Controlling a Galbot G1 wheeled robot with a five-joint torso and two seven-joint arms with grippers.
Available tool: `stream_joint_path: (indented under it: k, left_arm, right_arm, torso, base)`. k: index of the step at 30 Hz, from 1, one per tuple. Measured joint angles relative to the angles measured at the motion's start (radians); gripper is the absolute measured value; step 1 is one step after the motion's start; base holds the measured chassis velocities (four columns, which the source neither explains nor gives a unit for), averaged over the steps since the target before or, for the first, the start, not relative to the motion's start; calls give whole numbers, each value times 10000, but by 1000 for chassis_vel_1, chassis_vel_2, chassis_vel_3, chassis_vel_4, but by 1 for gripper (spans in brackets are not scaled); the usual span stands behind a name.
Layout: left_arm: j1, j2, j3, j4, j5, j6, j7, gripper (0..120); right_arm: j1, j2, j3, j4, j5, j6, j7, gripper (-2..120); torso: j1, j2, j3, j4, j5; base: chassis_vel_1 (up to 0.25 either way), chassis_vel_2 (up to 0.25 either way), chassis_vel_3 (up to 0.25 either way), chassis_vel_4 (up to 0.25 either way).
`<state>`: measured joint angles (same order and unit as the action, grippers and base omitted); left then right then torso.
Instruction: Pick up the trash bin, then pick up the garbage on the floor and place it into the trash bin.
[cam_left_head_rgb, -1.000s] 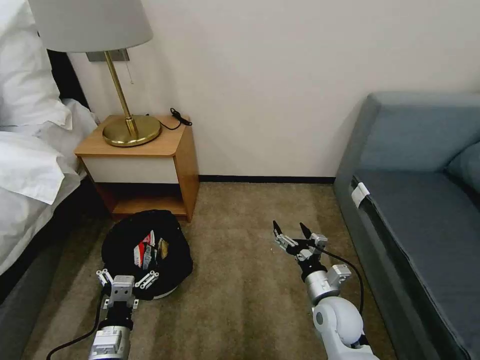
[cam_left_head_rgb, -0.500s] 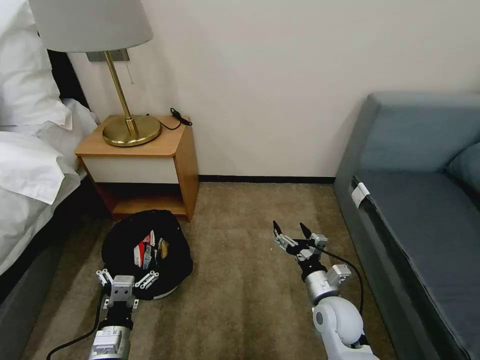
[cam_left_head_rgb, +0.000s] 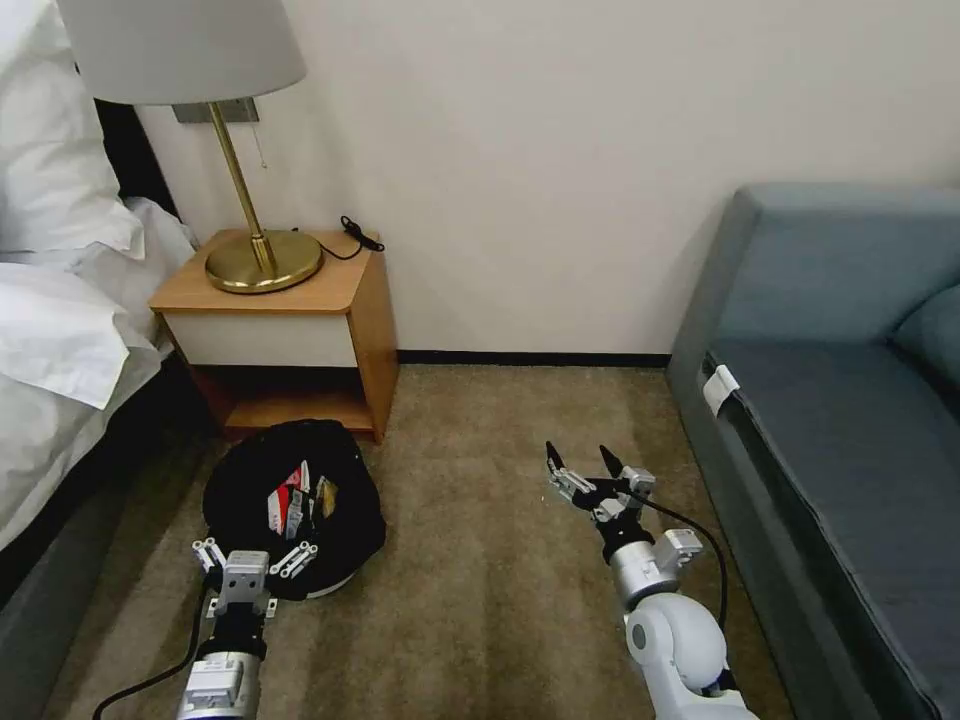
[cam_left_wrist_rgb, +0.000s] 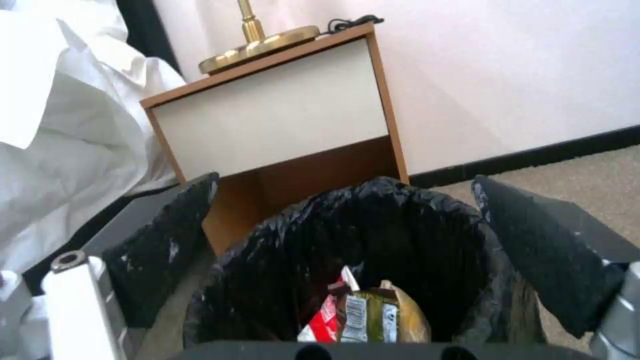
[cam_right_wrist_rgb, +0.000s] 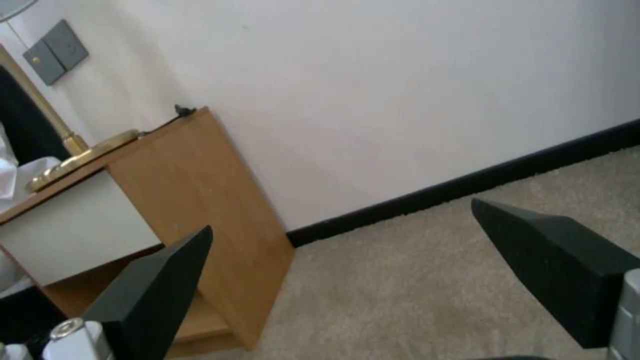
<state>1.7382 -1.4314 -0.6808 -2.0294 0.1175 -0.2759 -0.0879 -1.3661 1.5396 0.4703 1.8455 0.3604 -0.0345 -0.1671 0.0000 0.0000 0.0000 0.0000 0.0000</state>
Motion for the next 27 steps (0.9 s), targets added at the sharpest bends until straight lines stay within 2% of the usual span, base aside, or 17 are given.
stream_joint_path:
  k: [27]
  left_arm:
    - [0, 0, 0, 0, 0, 0, 0, 100]
  right_arm:
    - [0, 0, 0, 0, 0, 0, 0, 100]
  torso:
    - [0, 0, 0, 0, 0]
  base:
    - [0, 0, 0, 0]
